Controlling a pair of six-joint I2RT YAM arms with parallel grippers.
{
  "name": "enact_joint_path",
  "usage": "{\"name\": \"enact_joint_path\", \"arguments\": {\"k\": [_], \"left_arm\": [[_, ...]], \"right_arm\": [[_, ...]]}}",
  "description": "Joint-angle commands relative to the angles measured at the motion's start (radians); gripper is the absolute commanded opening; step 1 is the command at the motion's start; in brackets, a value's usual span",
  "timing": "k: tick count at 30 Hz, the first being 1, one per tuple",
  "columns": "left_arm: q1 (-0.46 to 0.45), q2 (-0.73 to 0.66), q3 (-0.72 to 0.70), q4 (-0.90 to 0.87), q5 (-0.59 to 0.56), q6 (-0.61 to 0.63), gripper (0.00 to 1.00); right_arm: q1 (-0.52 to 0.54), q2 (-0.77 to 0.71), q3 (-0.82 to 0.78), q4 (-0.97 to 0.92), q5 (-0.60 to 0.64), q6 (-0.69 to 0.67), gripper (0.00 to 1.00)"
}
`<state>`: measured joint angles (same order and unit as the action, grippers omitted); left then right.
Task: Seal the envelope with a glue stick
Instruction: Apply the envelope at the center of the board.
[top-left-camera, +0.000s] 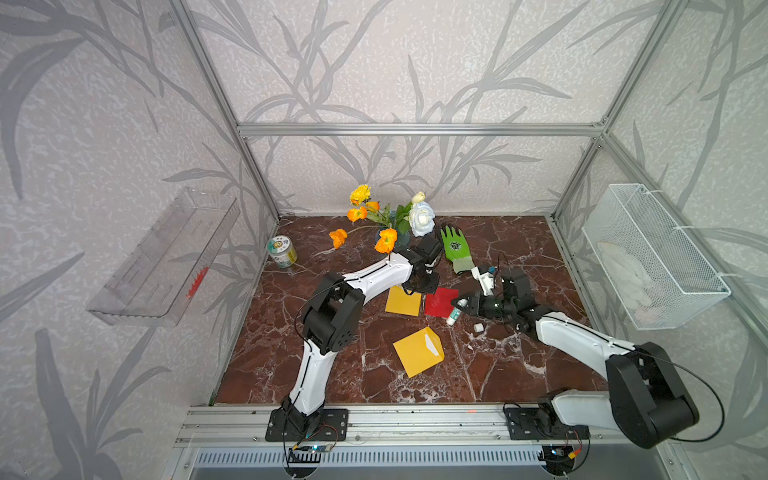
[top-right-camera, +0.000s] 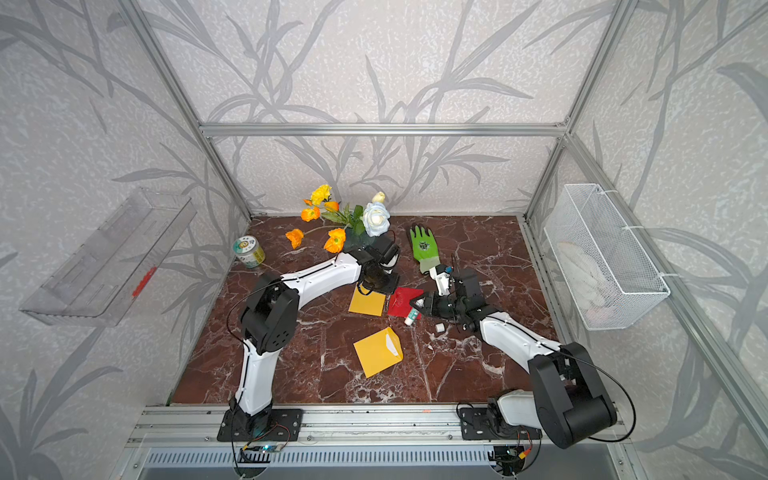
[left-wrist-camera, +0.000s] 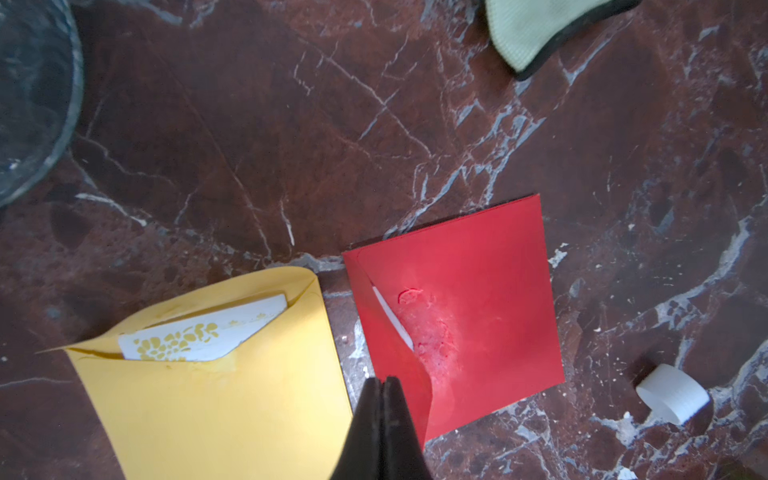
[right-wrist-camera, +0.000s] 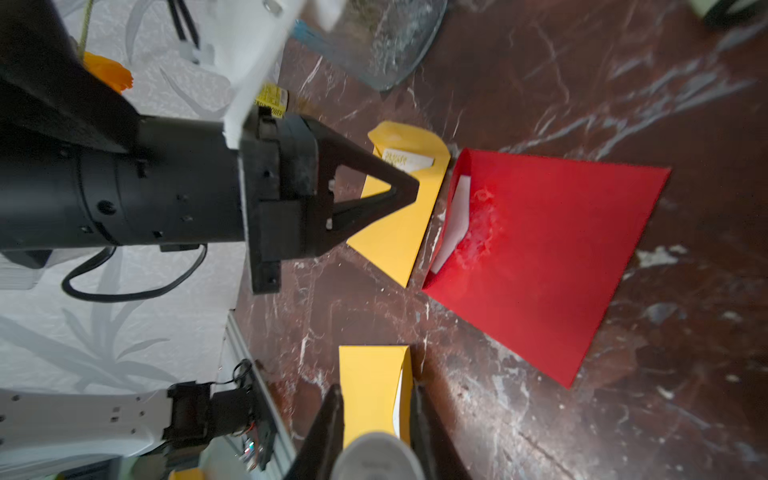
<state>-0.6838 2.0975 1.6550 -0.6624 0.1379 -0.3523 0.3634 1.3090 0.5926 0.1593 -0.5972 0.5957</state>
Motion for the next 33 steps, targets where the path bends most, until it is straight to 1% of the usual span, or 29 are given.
{"name": "enact_joint_path", "arguments": {"k": [1,6,11,17,25,27,33], "left_arm": [[0.006,0.003,-0.017,0.016,0.022,-0.001,0.00],[0.009,0.000,-0.030,0.023,0.038,0.001,0.00],[0.009,-0.003,-0.053,0.036,0.047,-0.003,0.00],[0.011,-0.003,-0.072,0.048,0.062,-0.010,0.00],[0.010,0.002,-0.083,0.053,0.064,-0.011,0.00],[0.010,0.005,-0.085,0.054,0.068,-0.013,0.00],[0.009,0.007,-0.089,0.057,0.071,-0.016,0.00]], "right_arm": [[0.046,-0.007,0.023,0.055,0.230,-0.110,0.00],[0.088,0.091,0.071,0.129,0.316,-0.154,0.00],[0.140,0.210,0.123,0.202,0.364,-0.169,0.00],[0.145,0.325,0.163,0.260,0.399,-0.170,0.00],[0.146,0.392,0.202,0.302,0.422,-0.156,0.00],[0.148,0.434,0.209,0.312,0.421,-0.148,0.00],[0.161,0.467,0.220,0.319,0.444,-0.156,0.00]]}}
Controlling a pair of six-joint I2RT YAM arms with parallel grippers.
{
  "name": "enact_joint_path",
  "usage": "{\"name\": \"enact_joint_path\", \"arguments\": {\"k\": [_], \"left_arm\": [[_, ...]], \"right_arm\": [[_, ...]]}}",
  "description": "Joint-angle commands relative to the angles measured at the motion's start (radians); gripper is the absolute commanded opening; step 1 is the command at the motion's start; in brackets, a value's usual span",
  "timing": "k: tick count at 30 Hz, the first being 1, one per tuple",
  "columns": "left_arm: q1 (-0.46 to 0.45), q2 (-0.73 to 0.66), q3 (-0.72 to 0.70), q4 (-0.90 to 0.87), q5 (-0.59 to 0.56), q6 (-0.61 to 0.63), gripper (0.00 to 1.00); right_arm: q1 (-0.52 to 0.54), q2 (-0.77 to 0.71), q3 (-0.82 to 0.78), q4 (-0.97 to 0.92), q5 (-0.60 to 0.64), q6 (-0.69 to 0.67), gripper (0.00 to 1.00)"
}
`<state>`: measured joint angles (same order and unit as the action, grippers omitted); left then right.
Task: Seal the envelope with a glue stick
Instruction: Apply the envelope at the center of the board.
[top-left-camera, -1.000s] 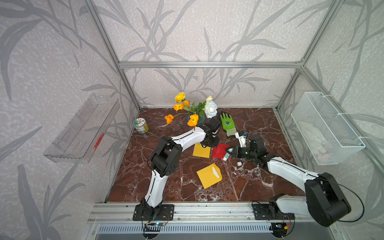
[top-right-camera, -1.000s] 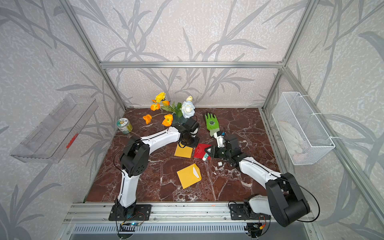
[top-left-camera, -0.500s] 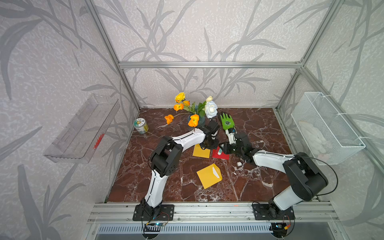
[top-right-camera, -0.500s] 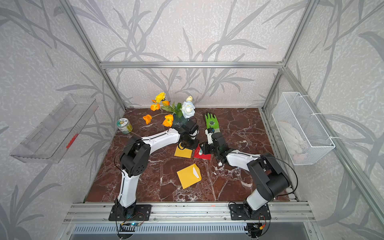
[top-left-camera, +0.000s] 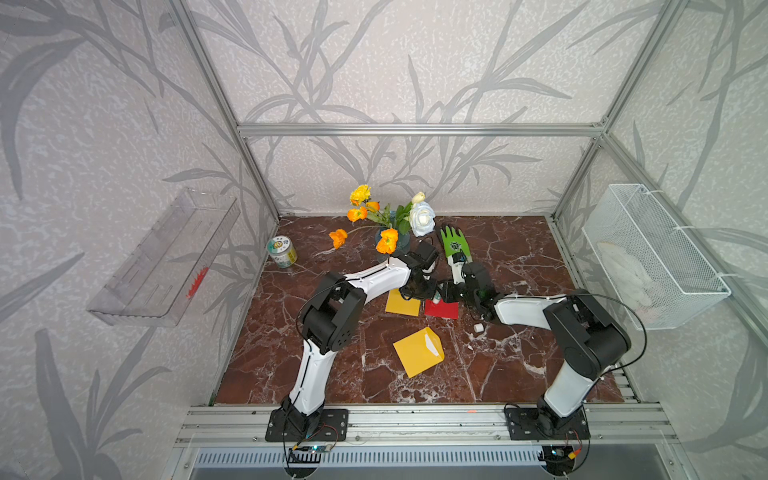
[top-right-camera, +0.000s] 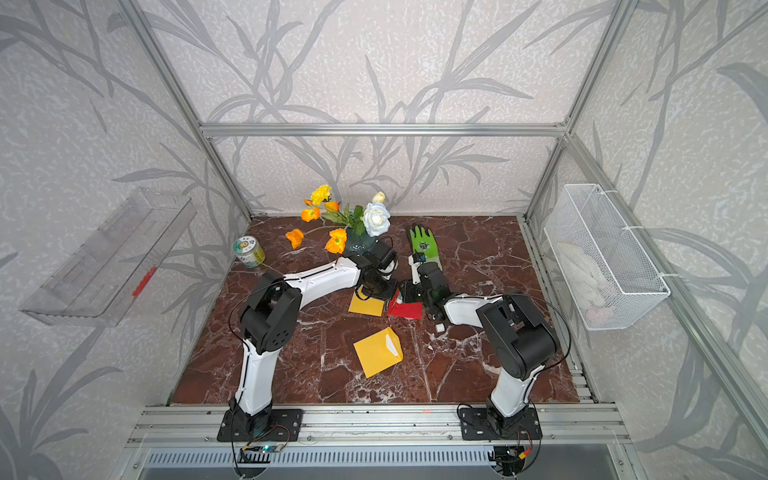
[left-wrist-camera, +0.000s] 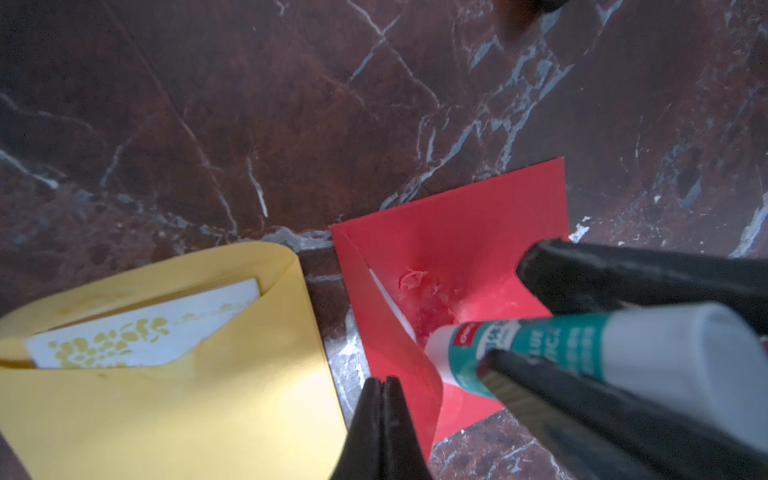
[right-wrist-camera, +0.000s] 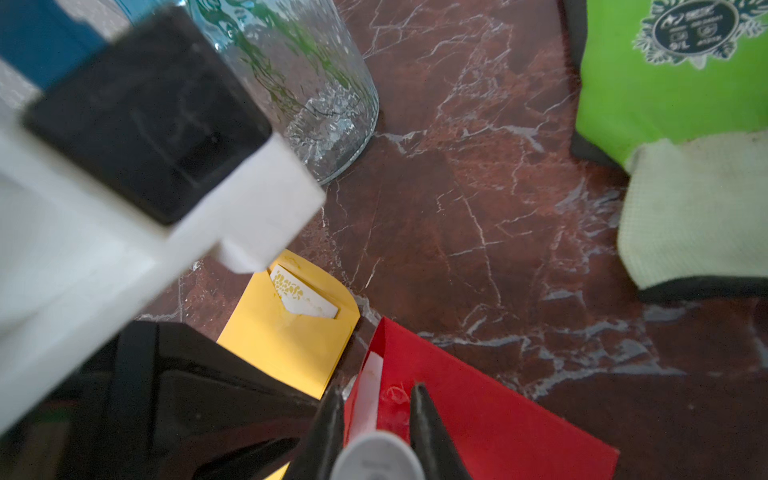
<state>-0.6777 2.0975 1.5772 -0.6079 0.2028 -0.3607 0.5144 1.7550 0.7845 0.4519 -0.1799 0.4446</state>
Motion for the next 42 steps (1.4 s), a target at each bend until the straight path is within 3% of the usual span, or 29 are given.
{"name": "enact_joint_path", "arguments": {"k": [1,15,23,34,42], "left_arm": [[0.004,0.007,-0.011,0.003,0.008,-0.007,0.00],[0.003,0.016,-0.021,0.007,0.020,-0.011,0.00],[0.002,0.020,-0.022,0.008,0.031,-0.011,0.00],[-0.007,0.019,-0.031,0.010,0.039,-0.018,0.00],[-0.013,0.023,-0.032,0.010,0.042,-0.020,0.00]], "right_arm": [[0.013,0.025,0.029,0.022,0.036,-0.010,0.00],[0.192,-0.025,-0.112,0.053,0.288,-0.218,0.00],[0.196,-0.004,-0.134,0.038,0.275,-0.115,0.00],[0.195,0.036,-0.095,-0.173,0.334,0.089,0.00],[0.192,0.076,-0.056,-0.271,0.301,0.184,0.00]]}}
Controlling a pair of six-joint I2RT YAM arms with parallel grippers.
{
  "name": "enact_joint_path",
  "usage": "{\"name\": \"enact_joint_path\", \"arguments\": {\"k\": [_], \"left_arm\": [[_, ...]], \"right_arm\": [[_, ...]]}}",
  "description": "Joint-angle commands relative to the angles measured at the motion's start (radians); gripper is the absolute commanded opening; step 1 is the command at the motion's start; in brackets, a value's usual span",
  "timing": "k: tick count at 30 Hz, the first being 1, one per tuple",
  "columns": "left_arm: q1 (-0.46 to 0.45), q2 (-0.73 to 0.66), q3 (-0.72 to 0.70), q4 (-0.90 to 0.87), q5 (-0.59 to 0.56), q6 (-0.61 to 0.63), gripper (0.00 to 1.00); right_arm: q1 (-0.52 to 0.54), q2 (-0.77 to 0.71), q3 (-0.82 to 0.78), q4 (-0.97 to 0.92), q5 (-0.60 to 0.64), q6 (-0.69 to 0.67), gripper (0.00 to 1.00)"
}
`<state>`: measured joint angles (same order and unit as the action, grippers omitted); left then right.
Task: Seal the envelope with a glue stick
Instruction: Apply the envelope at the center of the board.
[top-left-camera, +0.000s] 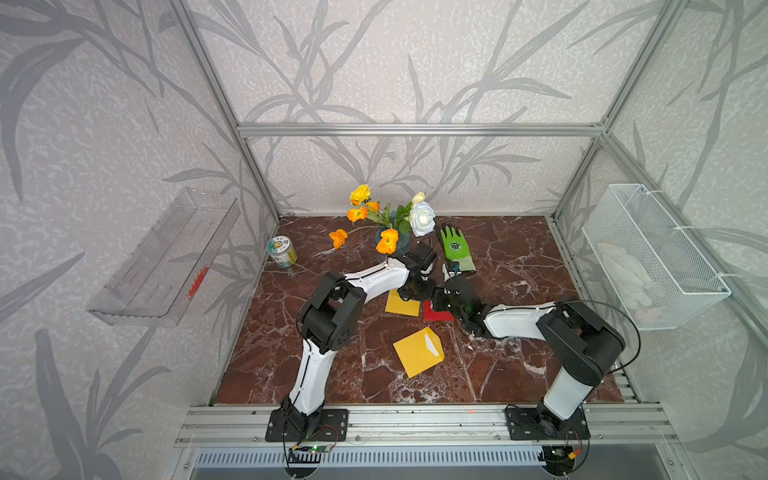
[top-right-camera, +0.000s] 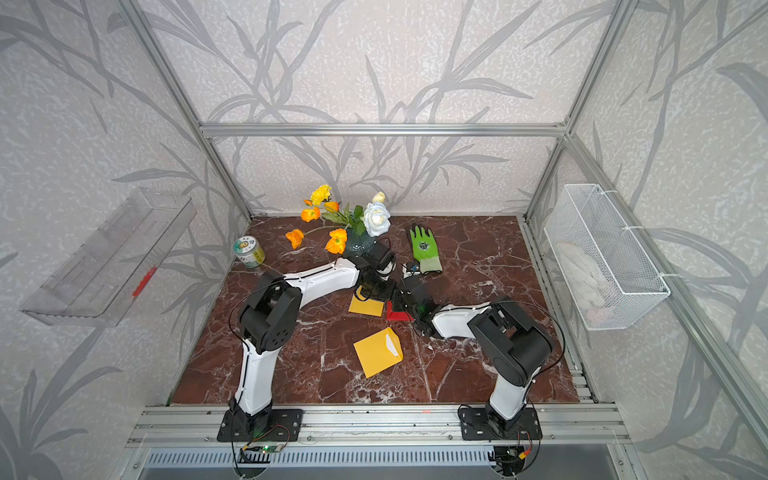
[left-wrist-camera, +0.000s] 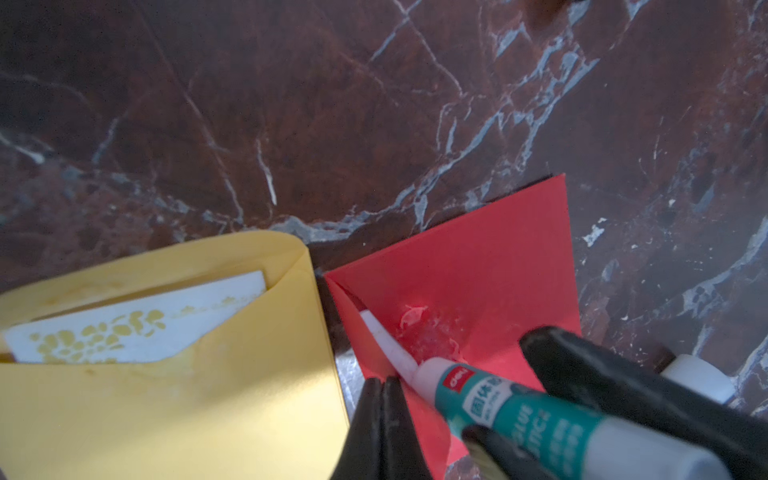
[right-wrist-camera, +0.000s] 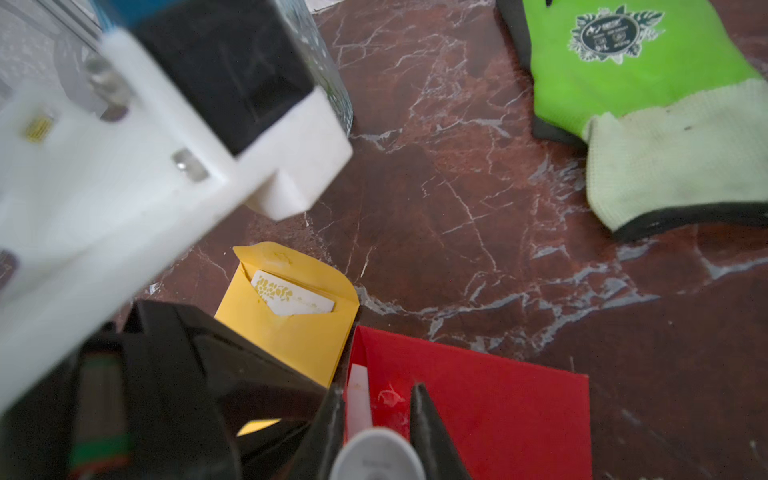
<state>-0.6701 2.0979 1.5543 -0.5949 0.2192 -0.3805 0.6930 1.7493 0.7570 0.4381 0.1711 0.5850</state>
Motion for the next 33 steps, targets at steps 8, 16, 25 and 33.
{"name": "enact_joint_path", "arguments": {"k": [8,16,25,33], "left_arm": [[-0.020,0.013,-0.012,-0.013,0.010,0.009,0.00],[-0.019,0.012,0.004,-0.029,-0.002,0.020,0.00],[-0.019,-0.001,0.011,-0.037,-0.002,0.020,0.00],[-0.019,-0.040,0.030,-0.042,0.016,0.018,0.08]], "right_arm": [[0.010,-0.009,-0.018,-0.272,-0.068,0.035,0.00],[0.010,-0.152,0.007,-0.328,-0.035,-0.019,0.00],[0.009,-0.225,-0.026,-0.316,0.020,-0.043,0.00],[0.007,-0.282,-0.033,-0.289,0.090,-0.051,0.00]]}}
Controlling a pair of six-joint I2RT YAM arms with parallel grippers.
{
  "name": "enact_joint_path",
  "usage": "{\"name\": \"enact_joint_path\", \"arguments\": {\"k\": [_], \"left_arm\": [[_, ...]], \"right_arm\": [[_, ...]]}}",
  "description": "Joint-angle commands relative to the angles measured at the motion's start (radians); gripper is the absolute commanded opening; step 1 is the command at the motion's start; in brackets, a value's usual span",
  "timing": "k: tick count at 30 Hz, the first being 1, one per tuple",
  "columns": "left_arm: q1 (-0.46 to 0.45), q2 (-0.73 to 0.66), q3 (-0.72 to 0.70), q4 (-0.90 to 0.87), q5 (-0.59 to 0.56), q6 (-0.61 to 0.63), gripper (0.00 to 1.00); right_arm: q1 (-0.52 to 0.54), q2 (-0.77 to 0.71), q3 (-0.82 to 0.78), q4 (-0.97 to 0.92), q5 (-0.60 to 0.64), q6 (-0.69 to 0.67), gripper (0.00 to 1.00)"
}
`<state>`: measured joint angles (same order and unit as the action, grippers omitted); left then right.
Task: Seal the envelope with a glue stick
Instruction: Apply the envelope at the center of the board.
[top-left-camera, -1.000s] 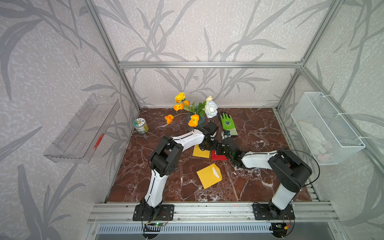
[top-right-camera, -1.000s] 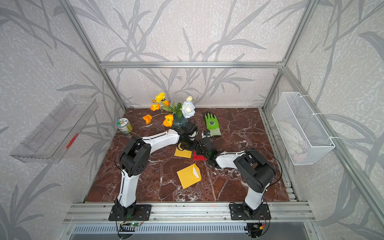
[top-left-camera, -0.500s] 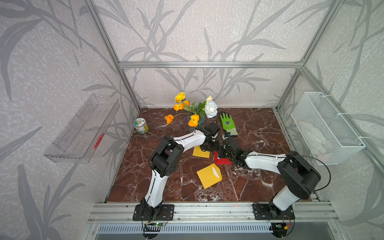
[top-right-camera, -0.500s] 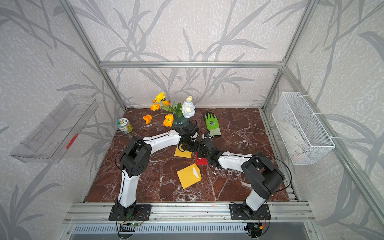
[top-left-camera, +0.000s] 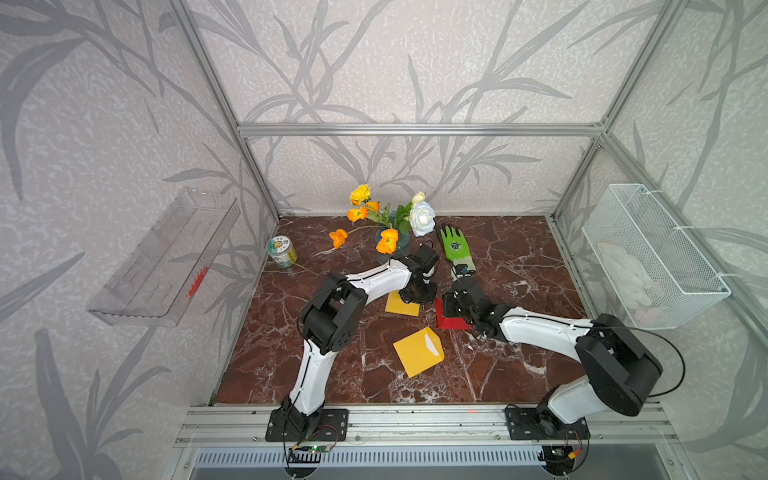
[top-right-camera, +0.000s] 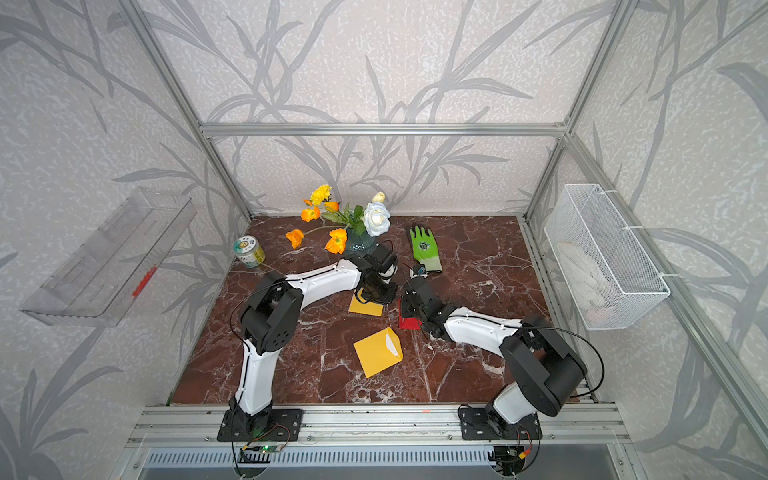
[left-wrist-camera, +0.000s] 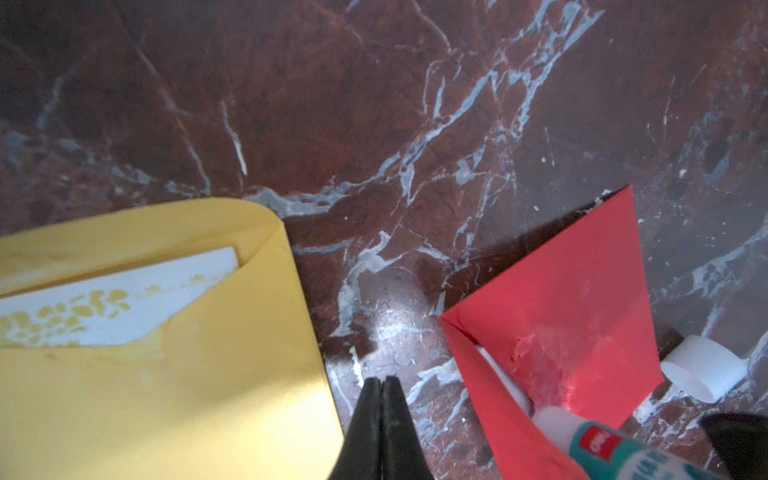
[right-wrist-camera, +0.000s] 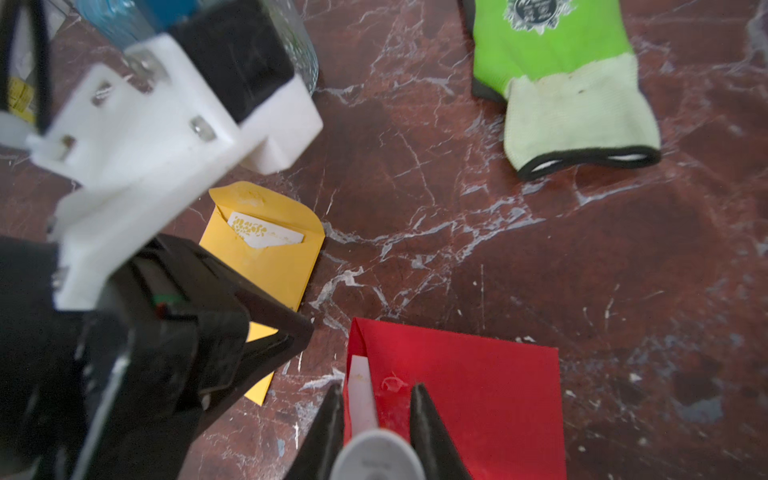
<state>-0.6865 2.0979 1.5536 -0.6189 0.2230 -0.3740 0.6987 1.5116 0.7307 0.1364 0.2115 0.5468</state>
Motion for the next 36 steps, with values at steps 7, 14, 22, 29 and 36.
{"name": "enact_joint_path", "arguments": {"k": [7,14,22,29,36], "left_arm": [[-0.002,-0.067,0.025,-0.001,0.057,-0.017,0.19],[-0.003,-0.119,0.014,0.020,0.093,-0.032,0.29],[-0.004,-0.105,-0.023,0.044,0.152,-0.034,0.34],[-0.018,-0.070,-0.021,0.057,0.214,-0.006,0.35],[-0.053,-0.010,-0.036,0.069,0.282,0.114,0.36]], "right_arm": [[-0.008,-0.021,0.039,-0.092,0.096,0.003,0.00],[-0.038,0.062,0.046,-0.107,0.065,0.066,0.00],[-0.115,0.139,0.007,-0.014,-0.079,0.167,0.00],[-0.137,0.160,-0.007,0.019,-0.126,0.197,0.00],[-0.153,0.163,-0.018,0.034,-0.164,0.215,0.00]]}}
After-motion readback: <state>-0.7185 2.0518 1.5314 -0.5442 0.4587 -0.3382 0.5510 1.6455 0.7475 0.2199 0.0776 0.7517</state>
